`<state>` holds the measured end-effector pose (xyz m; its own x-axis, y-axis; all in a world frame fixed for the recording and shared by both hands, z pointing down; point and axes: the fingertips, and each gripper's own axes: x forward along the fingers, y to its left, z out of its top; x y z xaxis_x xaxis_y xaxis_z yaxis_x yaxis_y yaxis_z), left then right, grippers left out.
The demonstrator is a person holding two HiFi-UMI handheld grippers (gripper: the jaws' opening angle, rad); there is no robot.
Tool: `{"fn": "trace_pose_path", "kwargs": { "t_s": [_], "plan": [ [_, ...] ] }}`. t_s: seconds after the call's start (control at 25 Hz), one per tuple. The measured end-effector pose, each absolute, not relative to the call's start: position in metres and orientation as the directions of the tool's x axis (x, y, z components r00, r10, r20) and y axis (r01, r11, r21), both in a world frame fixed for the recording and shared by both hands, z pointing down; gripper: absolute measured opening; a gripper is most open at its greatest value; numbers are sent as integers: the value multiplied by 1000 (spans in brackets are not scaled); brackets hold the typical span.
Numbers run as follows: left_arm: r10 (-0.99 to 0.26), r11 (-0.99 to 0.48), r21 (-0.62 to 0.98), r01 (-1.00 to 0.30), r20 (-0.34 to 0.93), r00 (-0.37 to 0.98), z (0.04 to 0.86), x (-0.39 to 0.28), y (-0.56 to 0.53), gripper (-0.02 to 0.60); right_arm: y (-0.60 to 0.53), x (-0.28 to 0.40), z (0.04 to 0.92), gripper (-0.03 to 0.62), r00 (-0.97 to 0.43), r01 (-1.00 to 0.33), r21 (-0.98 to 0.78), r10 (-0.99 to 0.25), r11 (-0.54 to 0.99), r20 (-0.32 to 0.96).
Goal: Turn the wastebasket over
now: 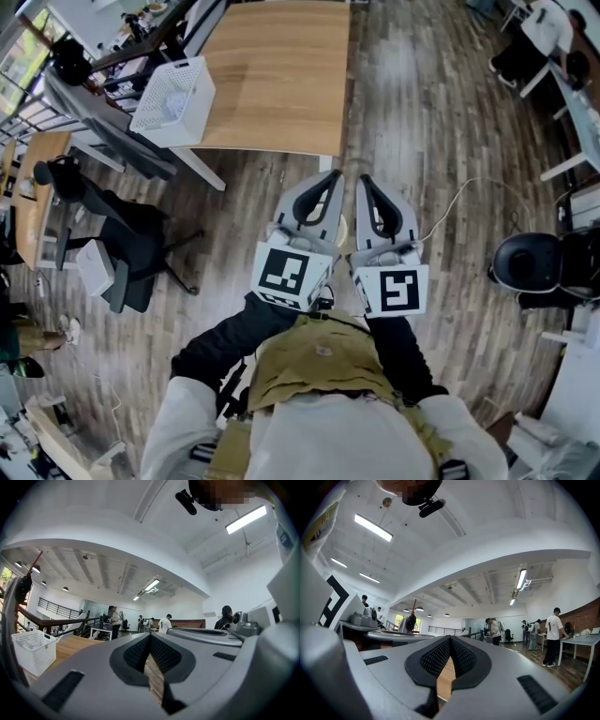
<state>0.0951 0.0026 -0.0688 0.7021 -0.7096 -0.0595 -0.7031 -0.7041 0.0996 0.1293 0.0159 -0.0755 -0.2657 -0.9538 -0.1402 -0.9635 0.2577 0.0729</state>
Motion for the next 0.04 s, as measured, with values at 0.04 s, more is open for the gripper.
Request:
{"fn": "trace_pose_path", "kwargs": {
  "t_s": [0.04],
  "plan": [
    [-709, -705, 100, -702, -59, 703, -68, 97, 2, 2, 15, 131, -75, 20, -266, -963, 73, -954, 258, -140]
  ]
}}
